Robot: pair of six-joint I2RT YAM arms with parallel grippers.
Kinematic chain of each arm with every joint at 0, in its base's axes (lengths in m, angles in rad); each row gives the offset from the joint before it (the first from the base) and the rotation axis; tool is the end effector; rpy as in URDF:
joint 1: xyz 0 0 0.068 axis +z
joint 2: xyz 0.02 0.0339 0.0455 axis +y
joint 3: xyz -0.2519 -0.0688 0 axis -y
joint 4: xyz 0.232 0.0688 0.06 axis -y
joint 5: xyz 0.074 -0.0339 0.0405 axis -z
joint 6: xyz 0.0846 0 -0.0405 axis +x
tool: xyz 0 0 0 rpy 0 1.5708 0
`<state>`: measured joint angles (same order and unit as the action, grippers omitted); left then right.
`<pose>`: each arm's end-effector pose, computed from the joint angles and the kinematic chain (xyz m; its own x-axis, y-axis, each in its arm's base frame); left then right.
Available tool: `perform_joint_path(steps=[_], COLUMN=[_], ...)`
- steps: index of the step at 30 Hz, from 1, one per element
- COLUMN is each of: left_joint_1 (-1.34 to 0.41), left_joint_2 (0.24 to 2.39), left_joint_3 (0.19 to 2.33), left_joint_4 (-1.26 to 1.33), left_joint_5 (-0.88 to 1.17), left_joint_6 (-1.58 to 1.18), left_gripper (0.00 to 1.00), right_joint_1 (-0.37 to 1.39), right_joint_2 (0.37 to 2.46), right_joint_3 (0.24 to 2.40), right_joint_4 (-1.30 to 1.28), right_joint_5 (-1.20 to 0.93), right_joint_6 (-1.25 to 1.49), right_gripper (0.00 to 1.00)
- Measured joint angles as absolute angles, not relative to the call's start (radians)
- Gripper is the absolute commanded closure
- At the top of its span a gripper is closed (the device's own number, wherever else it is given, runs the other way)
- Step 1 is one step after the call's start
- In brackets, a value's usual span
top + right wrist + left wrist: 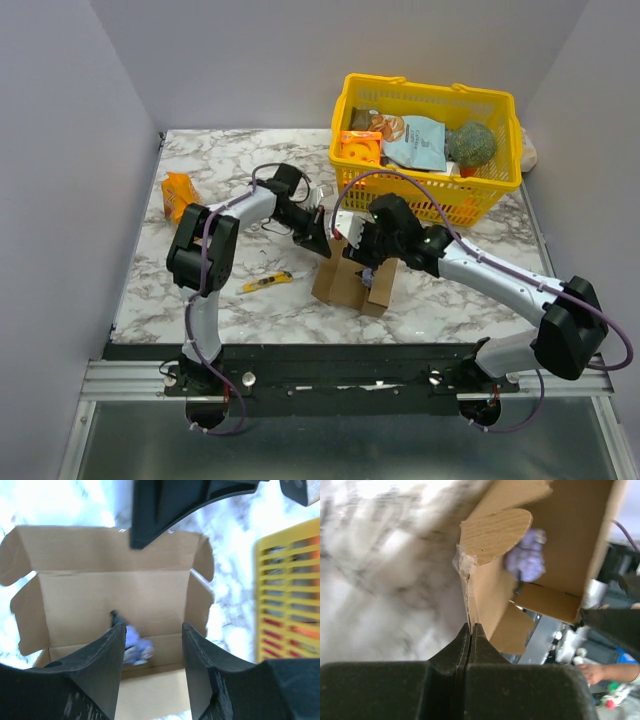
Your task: Unpack the express box
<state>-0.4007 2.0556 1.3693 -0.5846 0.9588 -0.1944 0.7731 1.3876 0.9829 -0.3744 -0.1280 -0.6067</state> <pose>0.3331 -0.2163 0.1186 -0.9494 0.2817 -0.1388 0.2684 0.4985 -0.8243 0.2239 0.2335 0.2140 0.0188 -0.7717 -0.6357 -0.9092 0.2513 -0.3320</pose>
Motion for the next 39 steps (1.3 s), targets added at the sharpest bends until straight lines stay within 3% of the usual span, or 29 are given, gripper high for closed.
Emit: perform_joint_path(steps=[12,28,35,39], left_joint_1=[-0.399,-0.388,-0.387,-0.387], left_joint_2=[1.853,1.853,1.853,1.855], left_joint_3=[1.469,1.468,1.468,1.47], left_joint_4=[-0.819,-0.871,-0.871,-0.871], left_joint_5=[0.953,0.951,0.955,0.959], left_joint_6=[-0.107,-0.148,-0.15,-0.15], left_gripper=[1.0,1.0,1.0,1.0], right_joint_1=[0.739,0.731,0.731,0.732], right_joint_2=[1.408,1.473,1.524,1.571], right_joint_3=[1.063,0.994,0.979,0.979], right_joint_4=[-0.434,-0.616,-0.624,-0.599], right_joint_5=[-0.228,-0.3,-0.271,-0.227], right_joint_6=[-0.676,-0.868,-0.902,-0.924], right_gripper=[0.42,0.16,0.16,0.29])
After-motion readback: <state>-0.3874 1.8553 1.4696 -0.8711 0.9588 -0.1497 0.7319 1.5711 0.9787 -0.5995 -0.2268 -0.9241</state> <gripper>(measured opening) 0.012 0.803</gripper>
